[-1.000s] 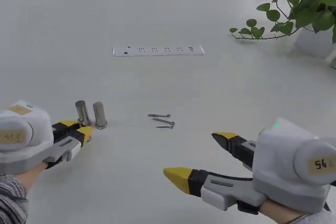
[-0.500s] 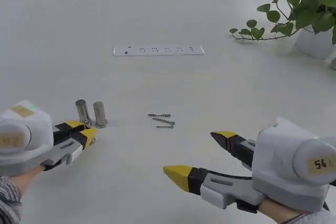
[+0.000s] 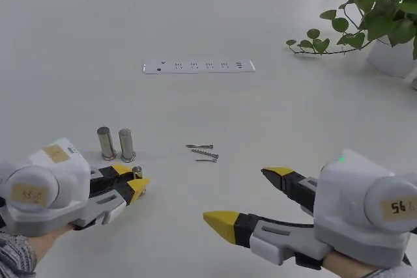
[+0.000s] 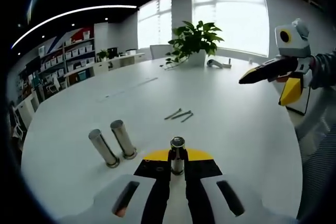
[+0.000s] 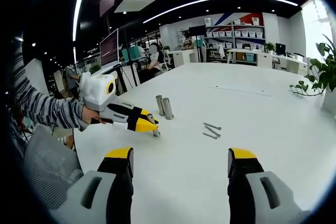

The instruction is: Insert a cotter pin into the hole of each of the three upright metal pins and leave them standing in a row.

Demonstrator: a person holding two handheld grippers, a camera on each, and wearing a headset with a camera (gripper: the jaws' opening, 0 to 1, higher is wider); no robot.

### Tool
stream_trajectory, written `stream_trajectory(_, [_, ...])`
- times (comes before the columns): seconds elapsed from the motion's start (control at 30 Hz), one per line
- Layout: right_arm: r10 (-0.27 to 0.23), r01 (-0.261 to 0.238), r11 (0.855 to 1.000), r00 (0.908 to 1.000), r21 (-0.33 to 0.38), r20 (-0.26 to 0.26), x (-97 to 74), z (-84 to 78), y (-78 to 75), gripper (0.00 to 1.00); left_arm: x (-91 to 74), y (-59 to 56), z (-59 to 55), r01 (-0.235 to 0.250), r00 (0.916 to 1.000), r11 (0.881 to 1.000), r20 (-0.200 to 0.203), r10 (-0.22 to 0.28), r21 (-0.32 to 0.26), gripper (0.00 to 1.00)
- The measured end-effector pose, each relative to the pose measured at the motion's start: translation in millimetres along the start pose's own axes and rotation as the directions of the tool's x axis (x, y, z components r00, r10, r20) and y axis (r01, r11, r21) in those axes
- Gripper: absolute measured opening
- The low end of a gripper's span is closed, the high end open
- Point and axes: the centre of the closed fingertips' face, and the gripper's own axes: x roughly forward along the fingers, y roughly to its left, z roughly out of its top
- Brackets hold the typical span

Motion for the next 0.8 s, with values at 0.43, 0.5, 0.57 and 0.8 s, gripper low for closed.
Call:
stream_trajectory(0.43, [0.015,-0.015,1.000,0.9997,-0.005,-0.020,0.3,-4.8,3.4,0.67,6.7,-15.3,-8.4,0.054,0.9983,0.999,-0.021,-0.054,0.008,0.05])
stream_trajectory(0.5, [0.015,-0.015,1.000,0.9997,-0.006,-0.021,0.0,-5.2,3.7,0.67,6.9,-17.0,-8.0,0.059,0.9981,0.998,-0.019,-0.059,-0.001,0.05])
stream_trajectory(0.57, [0.017,-0.017,1.000,0.9996,-0.008,-0.025,0.0,-5.8,3.8,0.67,7.2,-16.5,-8.2,0.059,0.9981,0.998,-0.020,-0.059,0.003,0.05])
stream_trajectory(0.8, [0.034,-0.036,0.999,0.9981,-0.028,-0.052,0.8,-9.6,5.2,0.64,7.5,-17.5,-9.1,0.057,0.9981,0.998,-0.026,-0.057,-0.010,0.06])
